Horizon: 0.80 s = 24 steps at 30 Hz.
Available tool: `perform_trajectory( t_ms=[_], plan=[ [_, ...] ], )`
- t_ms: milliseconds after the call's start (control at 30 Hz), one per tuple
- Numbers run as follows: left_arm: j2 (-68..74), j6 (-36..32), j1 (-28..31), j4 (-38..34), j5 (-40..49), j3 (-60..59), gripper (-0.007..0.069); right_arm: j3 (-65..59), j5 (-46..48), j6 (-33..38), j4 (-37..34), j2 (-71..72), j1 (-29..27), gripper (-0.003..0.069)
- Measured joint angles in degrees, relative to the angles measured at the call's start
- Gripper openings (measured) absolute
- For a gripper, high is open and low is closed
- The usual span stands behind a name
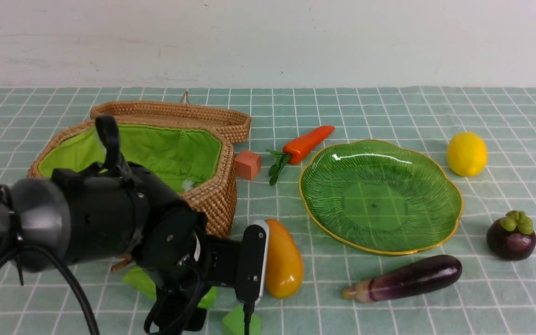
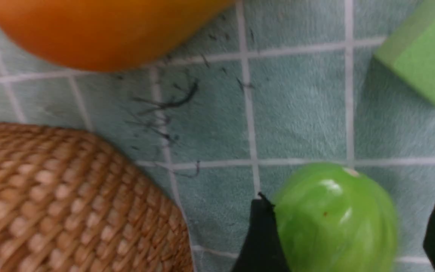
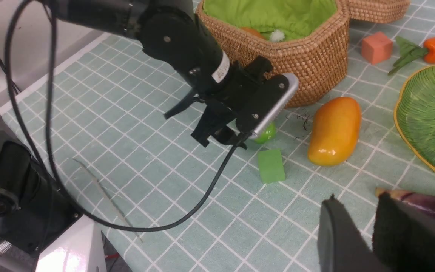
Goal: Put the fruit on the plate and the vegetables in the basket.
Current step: Take a chayote with your left arm and place it on the basket on the left.
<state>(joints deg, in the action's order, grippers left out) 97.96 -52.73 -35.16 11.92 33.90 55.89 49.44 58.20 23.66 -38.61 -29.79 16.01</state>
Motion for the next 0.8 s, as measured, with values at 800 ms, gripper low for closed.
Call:
perform_trajectory(
  t_ms=[800],
  plan=[
    [-9.7,7.0,-0.1,-3.8,9.8,0.7,0.0386,0.0,-0.1,0.2,-0.7,0.0,0.0,0.0161]
  ],
)
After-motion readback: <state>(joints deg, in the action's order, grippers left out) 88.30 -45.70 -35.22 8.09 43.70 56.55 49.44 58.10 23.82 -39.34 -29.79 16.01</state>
